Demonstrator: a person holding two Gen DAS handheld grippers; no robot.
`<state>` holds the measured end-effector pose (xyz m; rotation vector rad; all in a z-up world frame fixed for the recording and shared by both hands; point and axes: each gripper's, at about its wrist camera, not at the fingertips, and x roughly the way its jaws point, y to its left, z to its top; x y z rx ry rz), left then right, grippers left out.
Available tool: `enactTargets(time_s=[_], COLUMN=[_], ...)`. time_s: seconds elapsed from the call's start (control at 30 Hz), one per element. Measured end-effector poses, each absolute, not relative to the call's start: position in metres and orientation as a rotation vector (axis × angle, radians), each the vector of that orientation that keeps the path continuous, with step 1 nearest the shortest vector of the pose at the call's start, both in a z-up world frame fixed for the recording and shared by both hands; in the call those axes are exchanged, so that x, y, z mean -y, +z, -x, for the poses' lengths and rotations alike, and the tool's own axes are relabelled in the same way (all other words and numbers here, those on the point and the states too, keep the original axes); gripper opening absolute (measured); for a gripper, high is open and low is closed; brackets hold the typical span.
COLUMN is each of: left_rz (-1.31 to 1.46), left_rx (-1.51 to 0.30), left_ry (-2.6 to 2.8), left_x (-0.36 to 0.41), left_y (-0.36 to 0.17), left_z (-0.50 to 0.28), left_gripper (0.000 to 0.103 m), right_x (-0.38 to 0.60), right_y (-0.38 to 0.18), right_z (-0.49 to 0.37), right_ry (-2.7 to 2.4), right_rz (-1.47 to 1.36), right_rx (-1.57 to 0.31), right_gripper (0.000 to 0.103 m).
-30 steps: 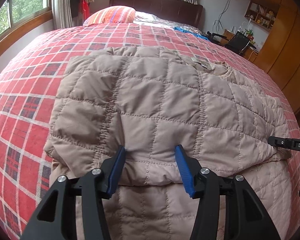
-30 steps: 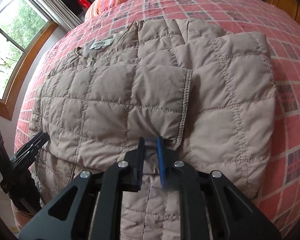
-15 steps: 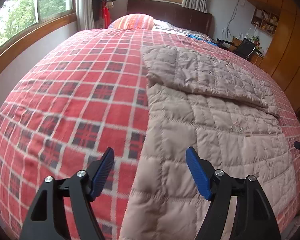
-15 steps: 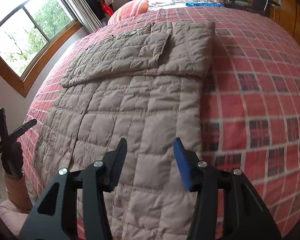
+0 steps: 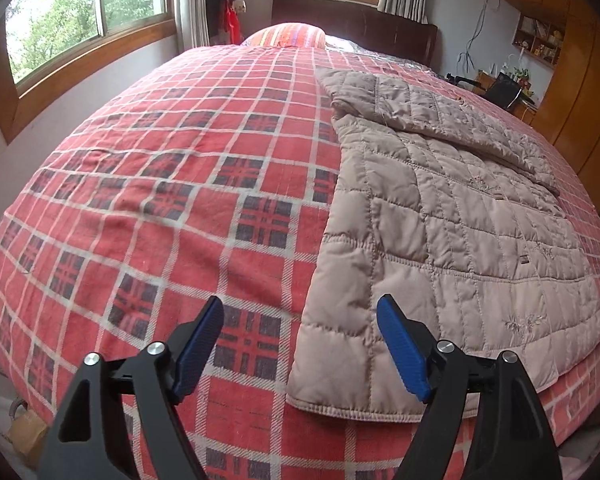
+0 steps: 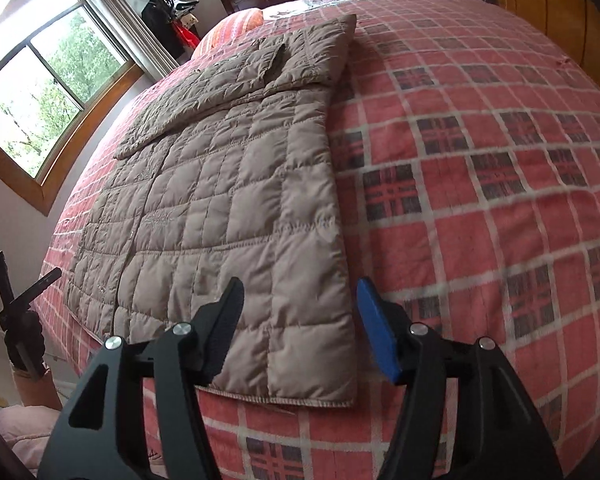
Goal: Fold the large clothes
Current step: 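Grasp the jacket hem edge with the right gripper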
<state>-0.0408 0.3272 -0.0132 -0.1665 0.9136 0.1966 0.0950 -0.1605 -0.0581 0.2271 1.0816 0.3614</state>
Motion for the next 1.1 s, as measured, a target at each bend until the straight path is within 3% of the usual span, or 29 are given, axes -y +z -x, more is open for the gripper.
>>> enactTargets(time_s=[0.87,1.03,1.1], left_rz=[0.263,0.279,0.272], left_rx=[-0.984,-0.981,-0.983], left_ry=[0.091,0.073,0.067], left_x=[-0.319,-0.321,-0.319], left_y=[-0.052,-0.052,-0.052], left_z=[0.049,0.049,0.049], left_gripper=[0.080,0.078,0.063], right_x=[0.160,0.154,0.153], right_y=[-0.093,-0.093,-0.094], right_z=[-0.075,-0.074,-0.073], right_ry=[0.382,0.398,0.397], right_rz=[-0.236,-0.221,-0.211], right_rx=[-1.161,-1.163,-1.161], right_gripper=[0.063,0.050,0.042])
